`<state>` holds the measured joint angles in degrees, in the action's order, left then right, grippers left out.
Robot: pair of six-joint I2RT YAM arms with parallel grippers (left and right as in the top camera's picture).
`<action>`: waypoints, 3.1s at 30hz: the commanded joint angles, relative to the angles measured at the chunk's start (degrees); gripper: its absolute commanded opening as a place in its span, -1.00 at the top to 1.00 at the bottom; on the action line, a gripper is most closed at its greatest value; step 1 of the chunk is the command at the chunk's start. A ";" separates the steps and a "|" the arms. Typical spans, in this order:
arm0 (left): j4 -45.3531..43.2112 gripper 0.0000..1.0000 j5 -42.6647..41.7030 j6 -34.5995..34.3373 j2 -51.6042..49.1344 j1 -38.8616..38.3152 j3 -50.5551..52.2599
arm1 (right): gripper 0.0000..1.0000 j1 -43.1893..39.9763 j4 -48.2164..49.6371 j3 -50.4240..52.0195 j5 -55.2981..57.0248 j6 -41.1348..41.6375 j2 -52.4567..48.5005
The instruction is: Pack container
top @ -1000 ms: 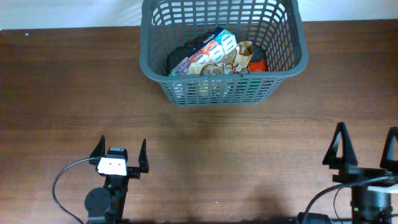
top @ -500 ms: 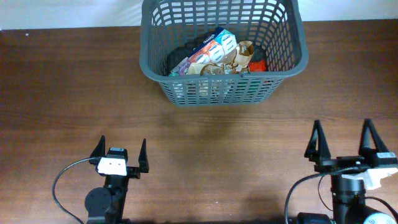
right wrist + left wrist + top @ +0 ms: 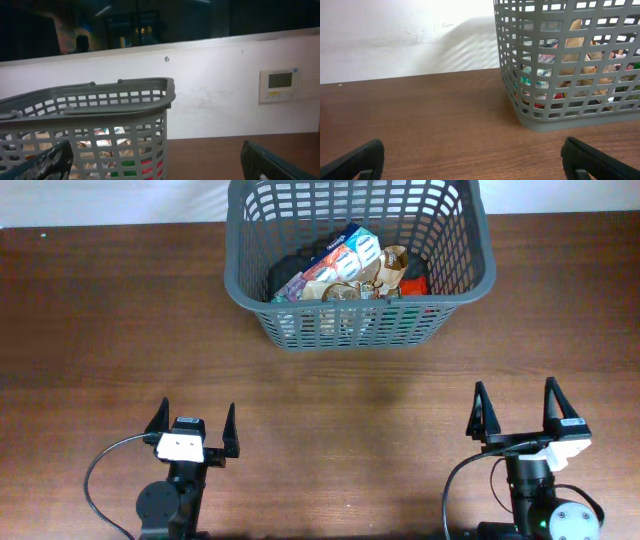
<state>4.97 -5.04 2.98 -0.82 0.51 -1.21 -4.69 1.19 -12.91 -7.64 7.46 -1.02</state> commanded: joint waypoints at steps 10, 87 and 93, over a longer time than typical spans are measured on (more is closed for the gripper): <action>0.17 -0.99 0.57 0.28 0.52 0.39 0.26 | -0.98 1.09 0.94 7.34 0.76 -0.17 0.83; 0.17 -0.98 0.57 0.28 0.52 0.42 0.28 | -0.98 6.51 -5.27 12.59 2.08 -0.17 0.81; 0.17 -0.99 0.57 0.31 0.52 0.39 0.28 | -0.97 6.51 -5.27 12.59 2.08 -0.17 0.81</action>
<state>4.97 -5.04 2.98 -0.82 0.51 -1.23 1.23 -3.53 -0.58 -6.52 7.51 -0.84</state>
